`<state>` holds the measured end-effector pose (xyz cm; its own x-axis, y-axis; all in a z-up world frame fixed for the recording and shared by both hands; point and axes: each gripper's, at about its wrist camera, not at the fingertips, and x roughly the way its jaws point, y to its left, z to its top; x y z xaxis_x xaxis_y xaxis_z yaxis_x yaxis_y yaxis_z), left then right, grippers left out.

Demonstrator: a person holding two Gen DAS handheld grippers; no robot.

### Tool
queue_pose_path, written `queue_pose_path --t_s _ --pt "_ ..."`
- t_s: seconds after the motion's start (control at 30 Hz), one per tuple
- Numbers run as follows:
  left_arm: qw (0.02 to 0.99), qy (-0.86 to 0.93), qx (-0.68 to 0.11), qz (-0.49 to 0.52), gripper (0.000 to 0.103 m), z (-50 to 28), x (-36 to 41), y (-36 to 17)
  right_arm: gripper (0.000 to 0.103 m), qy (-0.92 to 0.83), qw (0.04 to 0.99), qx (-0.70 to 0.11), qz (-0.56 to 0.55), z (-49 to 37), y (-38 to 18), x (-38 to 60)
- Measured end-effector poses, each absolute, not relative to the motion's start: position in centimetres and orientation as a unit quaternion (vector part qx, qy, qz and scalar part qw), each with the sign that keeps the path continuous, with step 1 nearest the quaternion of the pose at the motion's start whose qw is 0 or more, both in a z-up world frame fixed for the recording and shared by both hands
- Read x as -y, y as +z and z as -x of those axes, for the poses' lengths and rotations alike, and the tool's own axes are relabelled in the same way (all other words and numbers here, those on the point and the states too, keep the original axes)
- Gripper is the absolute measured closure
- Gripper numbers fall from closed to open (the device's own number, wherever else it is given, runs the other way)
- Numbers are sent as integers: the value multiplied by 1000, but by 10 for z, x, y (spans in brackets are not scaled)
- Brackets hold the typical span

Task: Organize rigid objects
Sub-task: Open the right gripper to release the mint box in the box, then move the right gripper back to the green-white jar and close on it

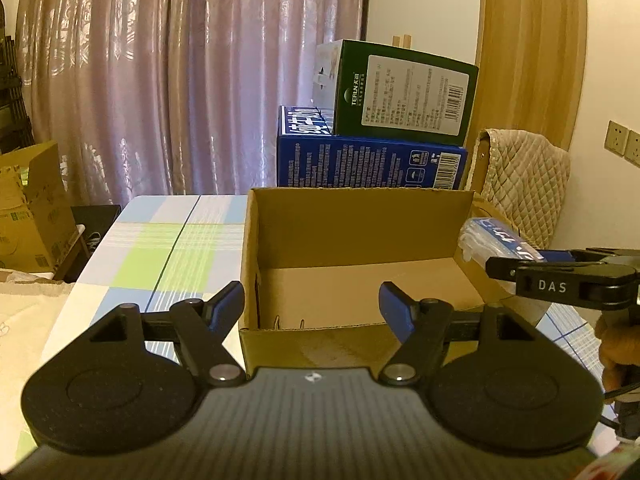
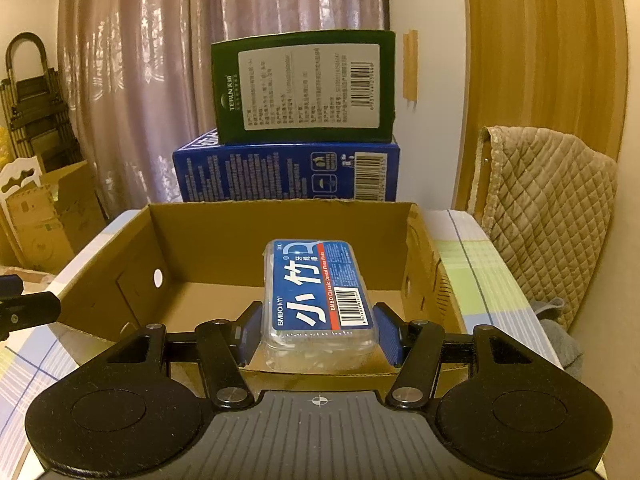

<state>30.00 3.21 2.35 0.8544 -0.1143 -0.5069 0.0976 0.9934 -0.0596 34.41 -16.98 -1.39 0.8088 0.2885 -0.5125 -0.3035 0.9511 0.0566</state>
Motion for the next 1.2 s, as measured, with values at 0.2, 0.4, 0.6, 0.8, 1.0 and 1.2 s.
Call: queue_pose_path --t_s 0.2,0.4,0.6,0.8,1.0,1.2 --pt "962 -55 -268 16 33 -299 -33 19 34 138 960 -244 -12 -341 -8 181" --pt "961 -53 -271 16 33 -297 -34 15 33 126 965 -232 -9 -335 -3 191" --pt "961 -51 -271 21 33 -290 -36 16 33 120 967 -222 -10 -319 2 198" --pt "960 -46 -273 29 33 -266 -40 15 33 137 964 -227 -7 -292 6 198" --pt "960 -47 -274 29 33 -227 -39 11 33 140 959 -245 -5 -256 2 213" --pt "956 -42 -288 40 33 -184 -44 -4 33 130 958 -256 -16 -219 -2 236"
